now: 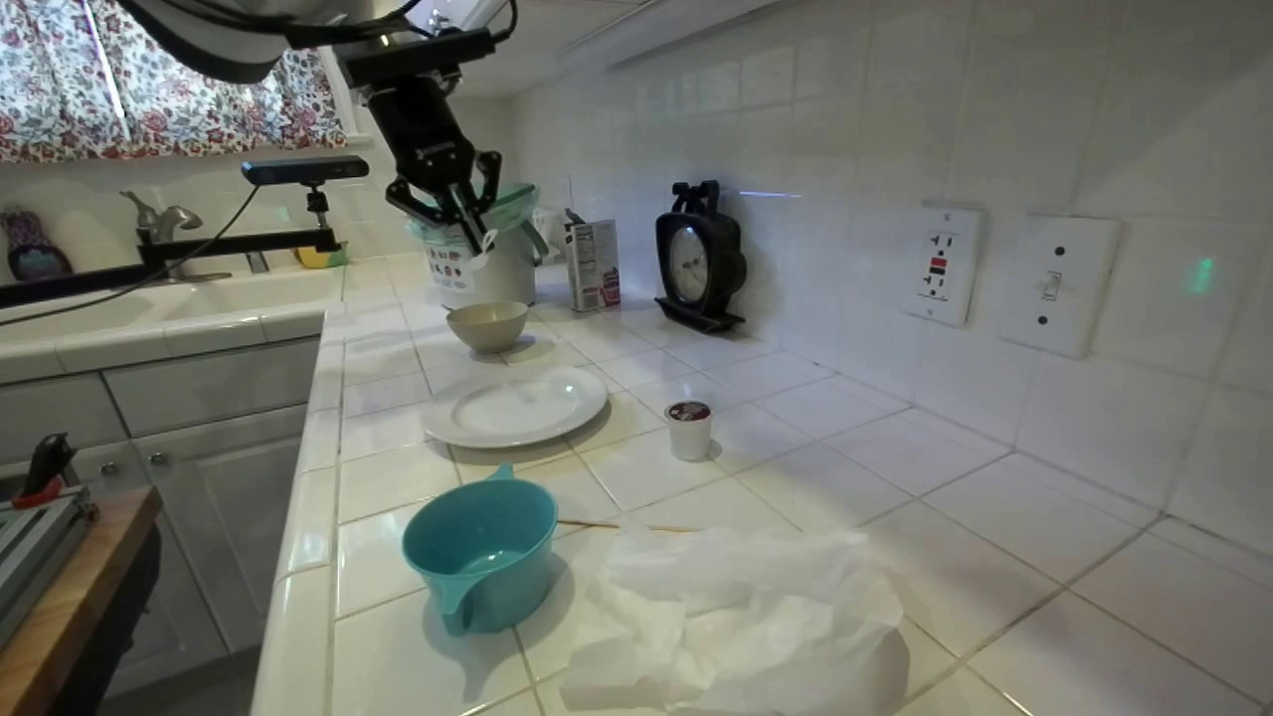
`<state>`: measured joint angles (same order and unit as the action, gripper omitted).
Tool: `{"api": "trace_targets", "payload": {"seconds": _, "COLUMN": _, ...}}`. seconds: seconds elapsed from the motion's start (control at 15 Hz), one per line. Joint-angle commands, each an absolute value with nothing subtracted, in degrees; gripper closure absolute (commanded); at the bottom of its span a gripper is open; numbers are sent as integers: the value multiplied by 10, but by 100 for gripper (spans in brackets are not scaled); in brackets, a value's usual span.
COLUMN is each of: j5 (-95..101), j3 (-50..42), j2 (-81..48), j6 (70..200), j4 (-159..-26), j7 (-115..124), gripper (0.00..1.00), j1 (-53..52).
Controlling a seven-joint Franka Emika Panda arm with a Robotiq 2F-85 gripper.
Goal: Use the white spoon to stir the grey bowl then return the spoon to the white plate.
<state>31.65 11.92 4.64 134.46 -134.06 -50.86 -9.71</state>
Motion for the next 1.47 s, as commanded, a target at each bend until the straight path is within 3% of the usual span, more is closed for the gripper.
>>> {"api": "trace_targets", "payload": {"seconds": 0.0, "j5": 358, "j3": 129, "j2": 14, "j6": 1310, "j4": -1301, "j7": -498, "gripper": 97, "j1": -112}}
{"api": "trace_targets", "payload": {"seconds": 1.4, "j5": 568, "j3": 174, "j2": -139, "j6": 1283, "j4": -1178, "j7": -432, "gripper": 97, "j1": -194}}
